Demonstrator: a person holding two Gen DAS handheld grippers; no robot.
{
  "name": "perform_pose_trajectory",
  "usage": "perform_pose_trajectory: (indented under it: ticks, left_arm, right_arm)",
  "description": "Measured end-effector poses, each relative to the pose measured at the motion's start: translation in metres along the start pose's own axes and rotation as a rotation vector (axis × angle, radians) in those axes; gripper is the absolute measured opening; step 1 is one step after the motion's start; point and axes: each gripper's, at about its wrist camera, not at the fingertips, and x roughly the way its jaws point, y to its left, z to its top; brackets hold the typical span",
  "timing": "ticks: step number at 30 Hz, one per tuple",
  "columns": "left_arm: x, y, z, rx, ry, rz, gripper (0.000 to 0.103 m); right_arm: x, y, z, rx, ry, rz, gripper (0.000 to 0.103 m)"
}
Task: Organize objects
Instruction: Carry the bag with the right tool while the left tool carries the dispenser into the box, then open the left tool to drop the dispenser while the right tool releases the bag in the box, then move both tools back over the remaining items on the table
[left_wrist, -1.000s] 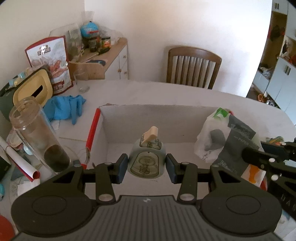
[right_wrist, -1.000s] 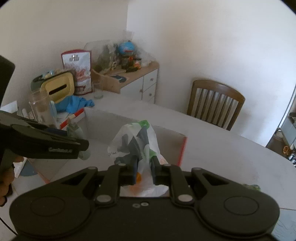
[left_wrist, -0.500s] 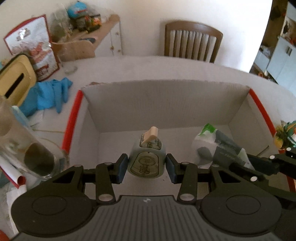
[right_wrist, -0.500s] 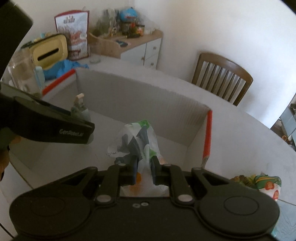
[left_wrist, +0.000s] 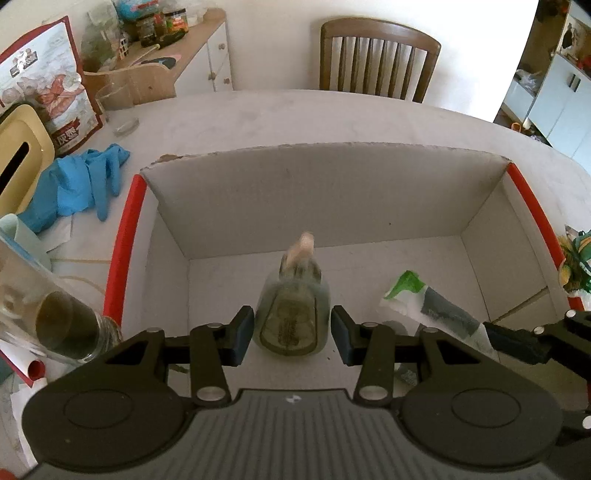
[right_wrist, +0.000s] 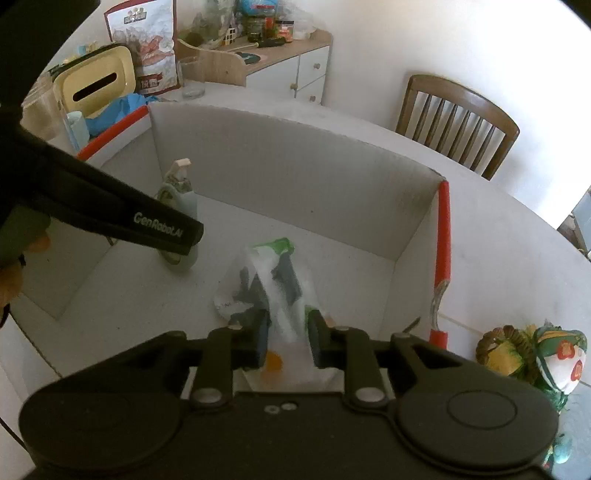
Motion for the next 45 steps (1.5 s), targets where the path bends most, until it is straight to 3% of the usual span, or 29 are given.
perform_pose_trajectory:
  ticks: [2,10,13,15,18,32,36,45]
  left_arm:
    - [0.001,0.000,0.001,-0.002,0.000,0.004,0.057]
    - [-0.013,-0.001,-0.002,-0.014,-0.030,-0.009,0.057]
    - [-0.023,-0.002,-0.005,-0.025,-0.049,-0.018,0.064]
    - [-0.033,-0.004,-0.008,-0.019,-0.075,-0.020,0.065]
    - [-0.048,-0.010,-0.012,-0.003,-0.109,-0.026,0.065]
    - [-0.108,-0.058,-0.025,0.060,-0.225,-0.084,0.072]
    - [-0.118,-0.076,-0.030,0.077,-0.251,-0.085,0.083]
    - [-0.134,-0.118,-0.041,0.092,-0.282,-0.118,0.084]
  right_arm:
    - [-0.003,-0.001,-0.001,0.005,-0.011,0.004,0.030]
    - [-0.026,-0.008,-0.002,0.016,-0.067,0.018,0.034]
    - [-0.037,-0.013,-0.002,0.033,-0.089,0.024,0.038]
    - [-0.045,-0.016,-0.003,0.044,-0.104,0.025,0.046]
    - [-0.057,-0.020,-0.004,0.058,-0.122,0.025,0.048]
    - [-0.116,-0.056,-0.024,0.169,-0.224,0.039,0.069]
    - [-0.132,-0.073,-0.035,0.206,-0.258,0.032,0.077]
    - [-0.160,-0.110,-0.068,0.278,-0.307,-0.012,0.090]
